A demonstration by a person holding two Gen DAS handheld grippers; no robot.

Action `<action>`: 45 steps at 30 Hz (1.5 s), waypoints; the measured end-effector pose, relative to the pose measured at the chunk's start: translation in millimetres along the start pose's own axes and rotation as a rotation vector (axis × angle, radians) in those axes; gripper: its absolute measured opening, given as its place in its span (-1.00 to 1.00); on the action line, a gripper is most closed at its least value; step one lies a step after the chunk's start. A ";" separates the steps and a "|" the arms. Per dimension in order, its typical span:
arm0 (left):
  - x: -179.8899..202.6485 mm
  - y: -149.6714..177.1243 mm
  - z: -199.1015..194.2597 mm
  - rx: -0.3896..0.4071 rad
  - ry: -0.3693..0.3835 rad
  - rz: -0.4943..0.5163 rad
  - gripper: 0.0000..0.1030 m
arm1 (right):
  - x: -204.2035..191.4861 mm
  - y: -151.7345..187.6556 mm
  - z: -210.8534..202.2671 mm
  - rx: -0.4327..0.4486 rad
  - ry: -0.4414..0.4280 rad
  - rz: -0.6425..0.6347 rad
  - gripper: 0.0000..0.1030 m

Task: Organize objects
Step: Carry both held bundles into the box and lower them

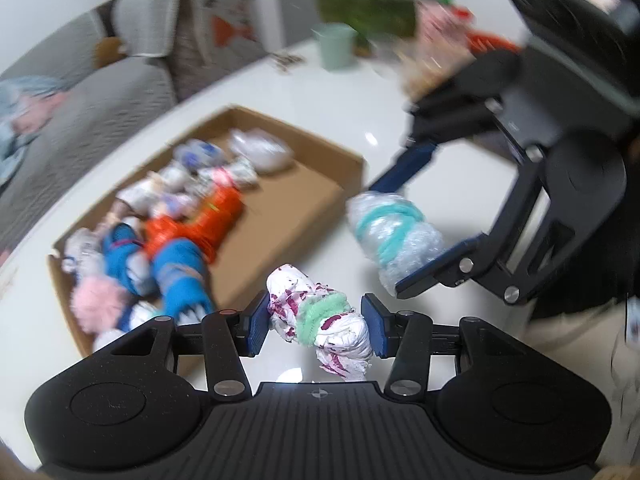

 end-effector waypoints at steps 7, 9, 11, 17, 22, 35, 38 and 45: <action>-28.1 -33.6 12.9 0.036 -0.123 -0.157 0.06 | 43.7 -12.2 -12.9 0.082 0.182 0.111 0.20; -37.4 -42.1 18.8 0.031 -0.143 -0.217 0.06 | 55.7 -13.8 -11.0 0.090 0.228 0.140 0.20; -43.6 -49.2 25.5 0.014 -0.172 -0.254 0.06 | 69.1 -15.5 -7.7 0.095 0.267 0.176 0.20; -45.4 -57.0 45.5 -0.035 -0.202 -0.285 0.06 | 91.6 -20.0 4.5 0.096 0.289 0.224 0.20; -48.3 -51.7 65.6 -0.082 -0.215 -0.343 0.06 | 96.1 -21.9 16.5 0.072 0.276 0.215 0.20; -64.1 -41.6 99.1 -0.140 -0.241 -0.424 0.06 | 112.1 -26.9 38.8 0.025 0.272 0.215 0.20; -66.3 -36.3 103.4 -0.153 -0.240 -0.445 0.06 | 112.3 -27.7 40.8 0.016 0.265 0.210 0.20; -68.3 -29.1 111.4 -0.173 -0.263 -0.470 0.07 | 111.4 -25.0 45.7 -0.014 0.250 0.204 0.20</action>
Point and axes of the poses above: each gripper's, at about its wrist camera, not at the fingertips, and z roughly the way its jaws point, x to its right, y to its underside, the point moved 3 cm from there along z, roughly the way its jaws point, and after that the axes turned 7 degrees about x, right-handed, at the moved point
